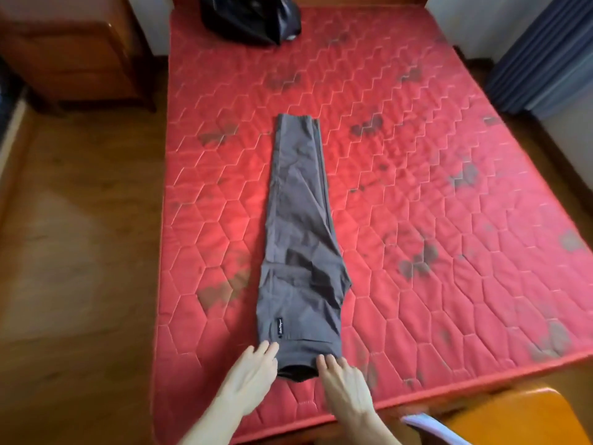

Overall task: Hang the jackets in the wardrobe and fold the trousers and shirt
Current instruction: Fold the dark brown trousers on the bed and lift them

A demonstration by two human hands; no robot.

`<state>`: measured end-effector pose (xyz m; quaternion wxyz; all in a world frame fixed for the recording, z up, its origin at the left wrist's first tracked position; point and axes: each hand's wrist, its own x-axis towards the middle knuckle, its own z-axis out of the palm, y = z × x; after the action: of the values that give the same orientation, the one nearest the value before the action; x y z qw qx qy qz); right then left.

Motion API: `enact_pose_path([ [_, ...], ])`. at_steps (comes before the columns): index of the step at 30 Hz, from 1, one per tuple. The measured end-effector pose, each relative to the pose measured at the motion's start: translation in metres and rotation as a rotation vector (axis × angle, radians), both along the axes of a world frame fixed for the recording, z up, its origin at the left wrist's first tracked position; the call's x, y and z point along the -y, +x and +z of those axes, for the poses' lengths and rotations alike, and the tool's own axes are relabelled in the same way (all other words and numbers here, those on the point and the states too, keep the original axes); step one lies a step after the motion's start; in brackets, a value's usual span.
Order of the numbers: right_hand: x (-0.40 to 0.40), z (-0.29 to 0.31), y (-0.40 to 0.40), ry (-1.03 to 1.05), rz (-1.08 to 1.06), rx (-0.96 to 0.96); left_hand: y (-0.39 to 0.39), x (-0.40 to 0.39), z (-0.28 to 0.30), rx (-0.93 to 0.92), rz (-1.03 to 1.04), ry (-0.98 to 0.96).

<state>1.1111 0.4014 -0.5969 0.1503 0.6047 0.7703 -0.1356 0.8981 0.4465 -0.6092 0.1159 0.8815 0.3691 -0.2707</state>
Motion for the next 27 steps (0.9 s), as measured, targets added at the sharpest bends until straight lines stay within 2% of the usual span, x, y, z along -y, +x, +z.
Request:
enact_pose_path([
  [1,0.012,-0.017,-0.001,0.032,-0.008,0.022,0.002,0.007,-0.015,-0.034,-0.010,-0.045],
  [4,0.038,-0.049,-0.005,-0.047,-0.025,0.031,0.002,0.026,-0.051,-0.022,-0.017,-0.105],
  [7,0.048,-0.072,-0.008,-0.028,-0.007,-0.080,0.000,0.034,-0.077,0.187,0.028,-0.045],
  [11,0.019,-0.090,-0.012,0.113,-0.104,-0.149,0.011,0.015,-0.101,0.366,0.191,0.095],
  [15,-0.022,-0.126,-0.023,0.227,-0.166,-0.221,0.026,-0.009,-0.125,0.389,0.331,0.091],
  [18,-0.042,-0.153,-0.029,0.225,-0.229,-0.242,0.036,-0.011,-0.149,0.380,0.409,0.087],
  [22,-0.039,-0.186,-0.013,0.170,-0.403,-0.245,0.032,0.001,-0.179,0.422,0.409,0.124],
  [27,-0.020,-0.212,0.021,0.219,-0.423,-0.247,0.003,0.012,-0.198,0.526,0.248,0.139],
])
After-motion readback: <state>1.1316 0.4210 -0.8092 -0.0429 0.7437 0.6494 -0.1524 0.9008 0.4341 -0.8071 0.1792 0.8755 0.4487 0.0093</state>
